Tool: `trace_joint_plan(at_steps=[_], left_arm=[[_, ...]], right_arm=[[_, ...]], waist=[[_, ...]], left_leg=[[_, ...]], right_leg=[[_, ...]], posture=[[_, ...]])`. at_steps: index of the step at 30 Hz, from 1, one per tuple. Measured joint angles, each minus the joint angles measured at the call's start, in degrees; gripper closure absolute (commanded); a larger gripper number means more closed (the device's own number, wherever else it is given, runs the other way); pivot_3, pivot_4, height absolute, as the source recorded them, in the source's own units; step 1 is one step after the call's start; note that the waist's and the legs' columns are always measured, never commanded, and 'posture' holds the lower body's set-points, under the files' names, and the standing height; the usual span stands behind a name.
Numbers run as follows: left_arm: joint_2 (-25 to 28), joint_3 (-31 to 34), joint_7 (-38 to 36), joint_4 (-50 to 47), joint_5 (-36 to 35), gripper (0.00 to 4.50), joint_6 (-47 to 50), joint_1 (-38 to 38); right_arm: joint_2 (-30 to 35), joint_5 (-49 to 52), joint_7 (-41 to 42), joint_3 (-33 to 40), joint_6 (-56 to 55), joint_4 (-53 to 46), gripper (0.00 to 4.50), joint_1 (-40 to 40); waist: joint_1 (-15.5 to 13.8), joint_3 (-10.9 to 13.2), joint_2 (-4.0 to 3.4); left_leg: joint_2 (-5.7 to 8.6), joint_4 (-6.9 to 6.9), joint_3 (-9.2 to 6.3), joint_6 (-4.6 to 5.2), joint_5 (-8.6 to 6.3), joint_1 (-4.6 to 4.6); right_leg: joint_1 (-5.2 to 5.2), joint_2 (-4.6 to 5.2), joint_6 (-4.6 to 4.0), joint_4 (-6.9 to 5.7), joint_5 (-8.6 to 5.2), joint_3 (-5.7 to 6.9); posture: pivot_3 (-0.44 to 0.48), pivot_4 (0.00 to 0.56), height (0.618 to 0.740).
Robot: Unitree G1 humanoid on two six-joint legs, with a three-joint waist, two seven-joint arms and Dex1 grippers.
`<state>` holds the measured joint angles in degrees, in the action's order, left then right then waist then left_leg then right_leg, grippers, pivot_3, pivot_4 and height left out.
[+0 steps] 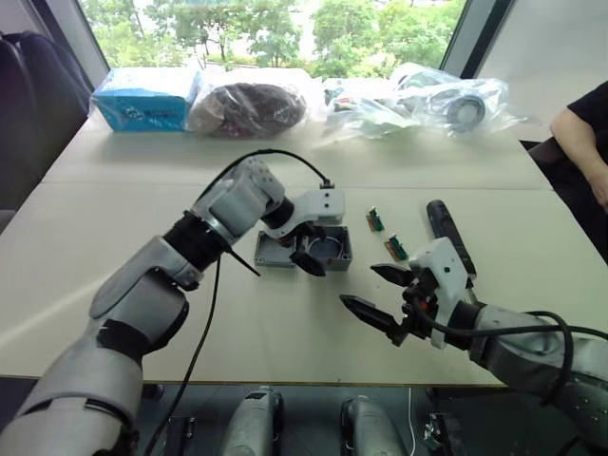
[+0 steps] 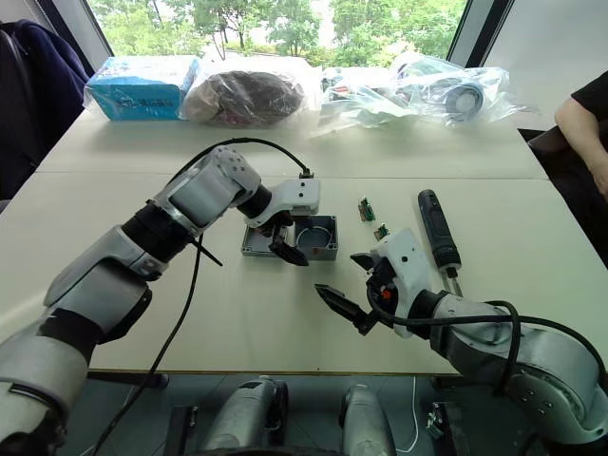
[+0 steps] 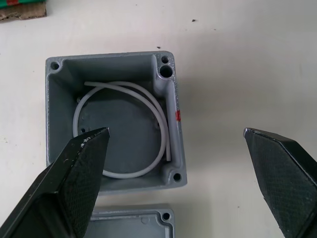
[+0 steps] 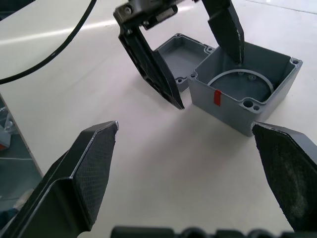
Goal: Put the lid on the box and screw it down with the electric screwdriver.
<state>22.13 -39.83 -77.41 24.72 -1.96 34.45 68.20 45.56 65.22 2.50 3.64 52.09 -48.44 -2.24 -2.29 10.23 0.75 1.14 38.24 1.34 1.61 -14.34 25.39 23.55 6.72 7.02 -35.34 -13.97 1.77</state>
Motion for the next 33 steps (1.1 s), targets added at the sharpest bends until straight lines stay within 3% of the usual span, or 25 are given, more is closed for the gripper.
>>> trace_joint_plan(at_steps=[2, 4, 12, 20, 27, 33], left_arm=[[-1.42, 0.02, 0.21, 1.88, 1.05, 0.60, -1.11, 0.00], [-2.88, 0.05, 0.30, 3.53, 1.97, 1.56, -2.16, 0.00], [-4.93, 0.14, 0.03, 6.29, 5.32, 4.38, -5.27, -0.17], [-5.35, 1.42, -2.53, 8.46, 6.58, 4.45, -9.23, -0.02], [-2.71, 0.92, -13.85, 11.69, 3.63, 4.45, -30.15, 0.04], [1.64, -6.59, -14.79, 12.39, -1.57, 4.45, -41.25, 0.09]], right_arm=[[-0.74, -0.53, -0.65, -0.10, -0.01, -0.44, 0.00, 0.62], [-1.25, -0.95, -1.13, -0.08, -0.07, -0.97, 0.00, 1.73], [-2.26, -2.00, -2.31, 0.41, -0.50, -1.49, 0.00, 4.43], [-2.07, -1.95, -2.18, 2.06, -1.32, -2.23, 0.00, 6.73], [0.04, 1.01, -1.40, 5.31, -1.30, -3.85, 0.00, 9.43], [2.99, 4.40, -0.91, 7.20, -1.29, -5.46, 0.00, 11.72]], waist=[[0.08, 0.00, 0.00], [0.06, 0.00, 0.00], [0.13, 0.00, 0.00], [0.10, -0.03, -0.02], [0.10, -0.03, -0.02], [0.05, -0.04, -0.02]], left_leg=[[0.00, 0.02, 0.01, 0.00, 0.00, -0.01], [0.00, 0.02, -0.02, 0.00, 0.00, -0.01], [0.00, 0.02, -0.02, 0.00, 0.00, -0.02], [0.01, 0.05, -0.04, 0.00, 0.00, -0.05], [-0.01, 0.05, -0.04, 0.00, 0.00, -0.05], [-0.01, 0.09, -0.06, 0.00, 0.00, -0.06]], right_leg=[[-0.01, 0.00, 0.02, -0.01, 0.02, -0.01], [0.00, 0.00, 0.03, -0.03, 0.02, 0.00], [0.01, 0.00, 0.03, -0.12, 0.02, 0.00], [-0.04, 0.00, 0.03, -0.13, 0.02, 0.01], [-0.03, 0.02, 0.01, -0.13, 0.03, 0.00], [-0.07, 0.02, 0.01, -0.14, 0.03, 0.01]], posture=[[0.000, 0.150, 0.740], [0.000, 0.150, 0.740], [0.000, 0.150, 0.740], [0.000, 0.150, 0.740], [0.000, 0.150, 0.740], [0.000, 0.150, 0.740]])
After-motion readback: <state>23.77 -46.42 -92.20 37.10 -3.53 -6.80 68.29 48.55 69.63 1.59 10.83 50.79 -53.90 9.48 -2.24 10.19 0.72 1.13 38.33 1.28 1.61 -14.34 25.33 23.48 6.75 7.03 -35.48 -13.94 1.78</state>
